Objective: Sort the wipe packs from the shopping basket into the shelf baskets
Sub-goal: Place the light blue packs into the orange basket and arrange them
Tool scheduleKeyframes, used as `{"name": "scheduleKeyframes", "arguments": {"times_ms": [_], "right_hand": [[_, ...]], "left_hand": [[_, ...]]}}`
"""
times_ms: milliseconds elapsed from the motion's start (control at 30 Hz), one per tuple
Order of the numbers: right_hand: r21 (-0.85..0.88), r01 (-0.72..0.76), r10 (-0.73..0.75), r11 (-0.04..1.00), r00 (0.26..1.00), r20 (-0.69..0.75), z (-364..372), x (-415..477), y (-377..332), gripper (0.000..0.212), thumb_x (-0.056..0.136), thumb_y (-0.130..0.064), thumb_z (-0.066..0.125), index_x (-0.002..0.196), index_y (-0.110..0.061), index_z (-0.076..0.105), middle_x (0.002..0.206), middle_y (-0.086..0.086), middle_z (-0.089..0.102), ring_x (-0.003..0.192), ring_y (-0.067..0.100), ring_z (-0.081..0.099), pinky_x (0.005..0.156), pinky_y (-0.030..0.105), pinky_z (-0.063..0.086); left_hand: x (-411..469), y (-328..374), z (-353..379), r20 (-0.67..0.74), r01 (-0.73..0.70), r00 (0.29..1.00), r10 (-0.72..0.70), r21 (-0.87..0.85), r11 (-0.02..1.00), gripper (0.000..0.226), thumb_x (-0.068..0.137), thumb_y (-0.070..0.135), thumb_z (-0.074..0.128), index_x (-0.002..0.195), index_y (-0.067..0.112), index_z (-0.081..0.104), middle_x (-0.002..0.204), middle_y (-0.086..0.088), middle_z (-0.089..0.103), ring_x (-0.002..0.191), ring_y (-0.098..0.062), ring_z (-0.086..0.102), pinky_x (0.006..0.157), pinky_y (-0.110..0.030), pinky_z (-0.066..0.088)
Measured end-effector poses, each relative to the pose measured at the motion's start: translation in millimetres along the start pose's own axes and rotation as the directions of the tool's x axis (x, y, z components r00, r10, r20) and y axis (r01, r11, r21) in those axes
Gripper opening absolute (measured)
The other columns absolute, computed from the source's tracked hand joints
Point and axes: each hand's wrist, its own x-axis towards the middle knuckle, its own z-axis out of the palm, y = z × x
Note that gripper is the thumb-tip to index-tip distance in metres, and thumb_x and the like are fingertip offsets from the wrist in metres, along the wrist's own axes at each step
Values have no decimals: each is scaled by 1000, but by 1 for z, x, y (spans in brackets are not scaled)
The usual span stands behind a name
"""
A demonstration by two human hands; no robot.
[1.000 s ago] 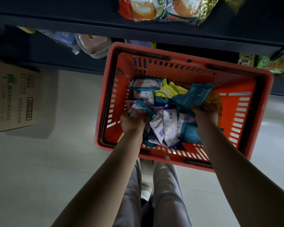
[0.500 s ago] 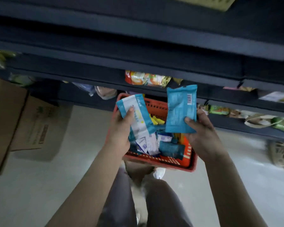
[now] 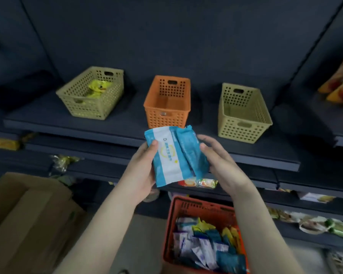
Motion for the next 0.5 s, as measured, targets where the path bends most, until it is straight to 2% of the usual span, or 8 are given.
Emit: {"name": "scheduleKeyframes", "arguments": {"times_ms": [67,133,200,333,367,433,500], "right_hand": [[32,9,-8,999,1000,-1,42,10,-7,41,85,-51,63,122,-33,61,128,3,63,120,21,59,107,53,41],[173,-20,9,985,998,59,77,21,-8,52,87,-50,63,130,-22,57,133,6,59,125,24,55,110,55,36],[302,-49,7,952,990,142,105,27,-9,52,94,-44,56,137,-16,50,139,11,54,130,29,50,111,55,33],[521,-94,-9,848,982,191,139,39,-19,45,99,-35,43,137,-12,52,137,13,57,122,27,57,95,39,50],[565,-94,-12,819,983,181,143,44,-22,46,98,-37,43,135,-12,54,136,14,57,121,28,57,98,39,47],[634,-107,3,765,987,163,145,58,-28,50,96,-42,42,132,-10,58,136,18,55,124,32,53,112,44,32],[652,-120,34,749,989,143,141,75,-36,56,96,-48,41,134,-10,56,138,21,52,130,35,48,117,49,24]], "left_hand": [[7,25,-22,27,-9,1000,8,13,1000,31,101,31,44,128,19,55,121,-5,69,110,-22,66,88,-45,54],[11,49,-41,50,-19,999,18,6,1000,29,101,27,45,127,19,55,116,-3,71,106,-19,68,80,-41,57],[14,70,-59,68,-24,997,23,8,1000,27,100,26,47,125,20,56,111,-1,73,100,-17,70,70,-38,59],[20,106,-86,80,-29,996,27,20,999,26,99,27,49,123,21,58,112,-1,73,101,-17,70,73,-38,59],[24,113,-92,71,-34,997,32,23,999,27,99,27,49,124,21,58,112,0,72,101,-17,70,76,-38,59],[34,127,-102,49,-44,998,43,16,999,29,99,30,49,126,22,57,114,0,72,103,-16,69,79,-39,57],[48,139,-110,25,-48,999,48,-8,999,29,99,31,49,126,24,57,116,1,71,103,-16,69,79,-38,57]]}}
